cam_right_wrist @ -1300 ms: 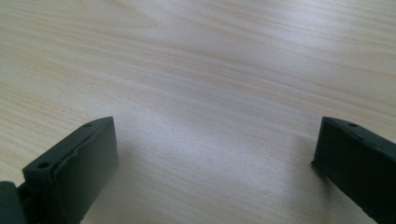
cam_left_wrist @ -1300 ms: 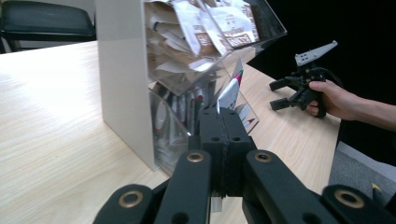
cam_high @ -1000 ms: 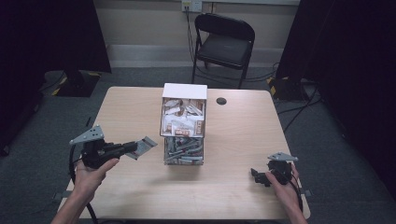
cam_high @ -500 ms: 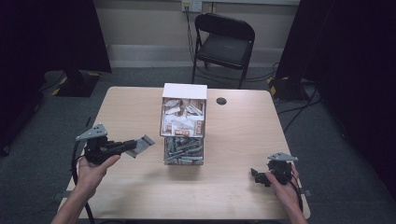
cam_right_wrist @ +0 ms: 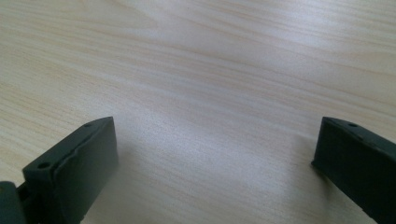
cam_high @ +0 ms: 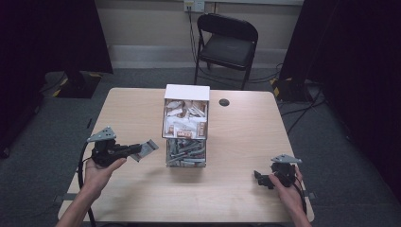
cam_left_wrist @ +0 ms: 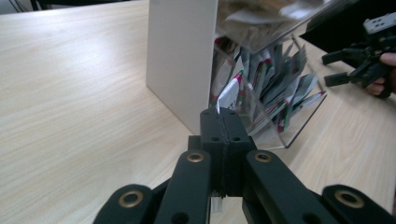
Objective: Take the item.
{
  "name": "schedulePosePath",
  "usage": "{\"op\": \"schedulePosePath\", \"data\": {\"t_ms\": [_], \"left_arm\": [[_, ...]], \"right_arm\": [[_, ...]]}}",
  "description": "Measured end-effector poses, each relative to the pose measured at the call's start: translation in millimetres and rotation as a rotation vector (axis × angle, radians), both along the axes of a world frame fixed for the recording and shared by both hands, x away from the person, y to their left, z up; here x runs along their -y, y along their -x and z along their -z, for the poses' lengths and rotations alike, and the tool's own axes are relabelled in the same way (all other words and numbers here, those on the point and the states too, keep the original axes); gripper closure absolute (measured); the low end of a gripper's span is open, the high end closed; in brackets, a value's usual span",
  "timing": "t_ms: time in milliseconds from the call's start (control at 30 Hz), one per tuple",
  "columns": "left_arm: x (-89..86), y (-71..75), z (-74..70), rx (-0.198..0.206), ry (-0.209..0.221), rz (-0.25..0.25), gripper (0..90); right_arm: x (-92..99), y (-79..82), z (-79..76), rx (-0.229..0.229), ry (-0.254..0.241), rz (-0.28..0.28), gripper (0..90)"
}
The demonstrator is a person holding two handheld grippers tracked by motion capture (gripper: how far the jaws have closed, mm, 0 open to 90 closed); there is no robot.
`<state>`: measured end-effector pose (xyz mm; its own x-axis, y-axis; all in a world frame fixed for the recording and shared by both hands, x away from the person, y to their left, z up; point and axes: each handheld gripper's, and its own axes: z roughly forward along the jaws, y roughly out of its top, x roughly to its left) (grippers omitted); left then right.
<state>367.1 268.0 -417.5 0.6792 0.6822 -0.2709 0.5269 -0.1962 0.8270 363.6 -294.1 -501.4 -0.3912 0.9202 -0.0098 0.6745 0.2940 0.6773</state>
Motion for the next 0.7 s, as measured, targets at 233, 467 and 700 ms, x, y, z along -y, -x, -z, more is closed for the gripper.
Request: {"op": "schedulePosePath", "data": {"t_ms": [233, 467, 700], "left_arm": [[4.8, -9.0, 16.1, -0.033, -0.039, -0.006, 90.0], [4.8, -17.2, 25.6, -0.057, -0.062, -0.017, 90.0], [3.1, -15.2, 35.7, -0.079, -0.067, -0.020, 90.0]], "right_arm": [[0.0, 0.0, 0.0, 0.001, 0.000, -0.001, 0.0], [0.0, 0.0, 0.0, 0.000, 0.000, 0.000, 0.0], [0.0, 0.0, 0.0, 0.000, 0.000, 0.000, 0.0]]}}
